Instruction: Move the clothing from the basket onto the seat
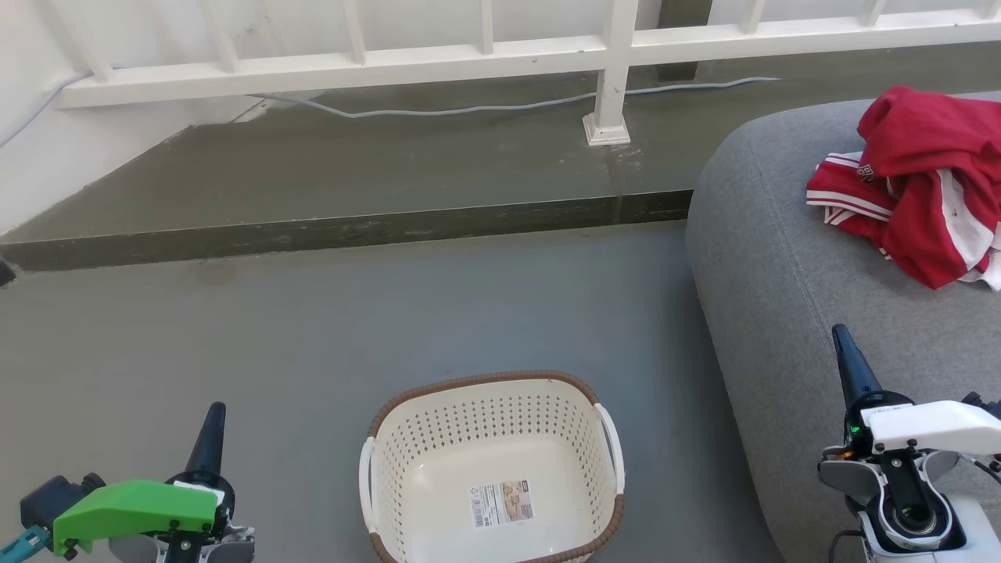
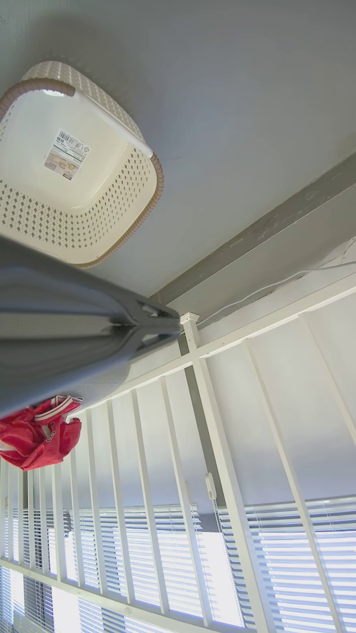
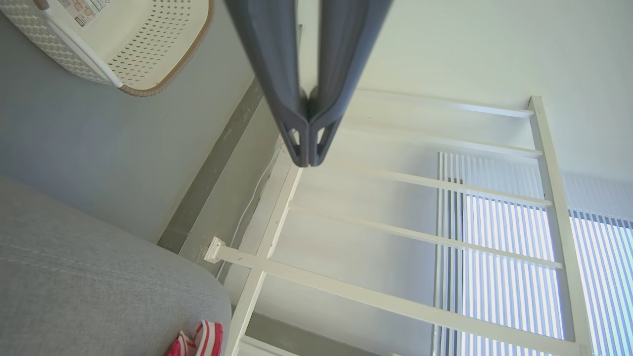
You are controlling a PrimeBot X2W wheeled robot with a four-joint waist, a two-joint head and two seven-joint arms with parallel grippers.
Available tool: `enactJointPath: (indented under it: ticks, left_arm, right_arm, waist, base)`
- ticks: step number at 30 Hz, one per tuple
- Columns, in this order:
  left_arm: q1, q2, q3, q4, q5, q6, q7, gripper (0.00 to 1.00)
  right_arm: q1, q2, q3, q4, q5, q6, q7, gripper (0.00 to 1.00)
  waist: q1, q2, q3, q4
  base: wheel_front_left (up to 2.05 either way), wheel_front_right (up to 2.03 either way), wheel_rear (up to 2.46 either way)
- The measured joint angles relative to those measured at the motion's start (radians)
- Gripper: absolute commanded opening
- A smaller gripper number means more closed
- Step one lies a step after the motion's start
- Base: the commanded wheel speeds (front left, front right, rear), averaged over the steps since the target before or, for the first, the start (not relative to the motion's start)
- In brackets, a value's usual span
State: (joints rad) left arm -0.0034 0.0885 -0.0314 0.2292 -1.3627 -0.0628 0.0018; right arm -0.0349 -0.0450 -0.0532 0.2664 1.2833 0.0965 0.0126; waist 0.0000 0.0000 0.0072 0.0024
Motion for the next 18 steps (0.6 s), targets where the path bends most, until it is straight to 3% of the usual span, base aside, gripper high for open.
enactJointPath:
  ticks: [18]
  left_arm:
    - [-0.031,-0.015,0.054,0.029,-0.201,-0.04,0.059,0.0]
  right_arm:
    - [-0.02,0.0,-0.046,0.006,0.251,0.017,0.06,0.0]
  waist:
    - [0.0,0.0,-0.003,-0.002]
  base:
    - [0.0,0.0,0.0]
